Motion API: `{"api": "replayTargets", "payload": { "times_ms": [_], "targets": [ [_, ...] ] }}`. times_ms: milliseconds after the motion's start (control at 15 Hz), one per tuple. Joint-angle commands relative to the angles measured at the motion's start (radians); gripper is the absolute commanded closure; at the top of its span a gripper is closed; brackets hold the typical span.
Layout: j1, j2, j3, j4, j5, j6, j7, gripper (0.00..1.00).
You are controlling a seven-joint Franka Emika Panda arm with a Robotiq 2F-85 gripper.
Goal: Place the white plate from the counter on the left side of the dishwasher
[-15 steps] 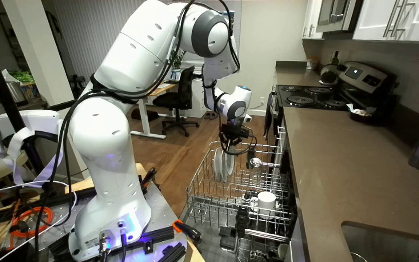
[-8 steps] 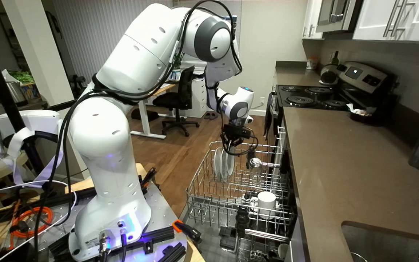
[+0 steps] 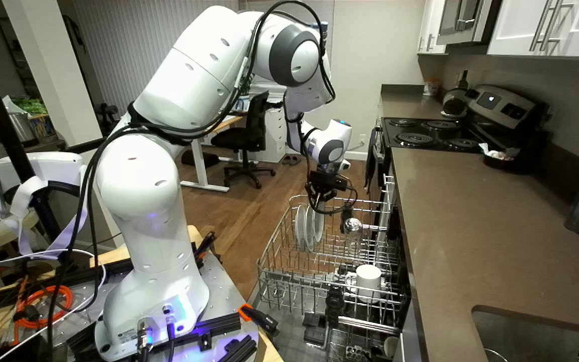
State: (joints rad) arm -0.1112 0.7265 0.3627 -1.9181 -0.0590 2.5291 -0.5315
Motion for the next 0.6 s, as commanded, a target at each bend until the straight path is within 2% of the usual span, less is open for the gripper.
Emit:
{"api": "replayTargets", "payload": {
  "times_ms": [0, 533],
  "targets": [
    [0.014, -0.035, -0.003, -0.014, 0.033, -0.024, -0.019, 0.95],
    [0.037, -0.09, -0.012, -0.058, 0.025, 0.002, 0.008, 0.95]
  ]
}}
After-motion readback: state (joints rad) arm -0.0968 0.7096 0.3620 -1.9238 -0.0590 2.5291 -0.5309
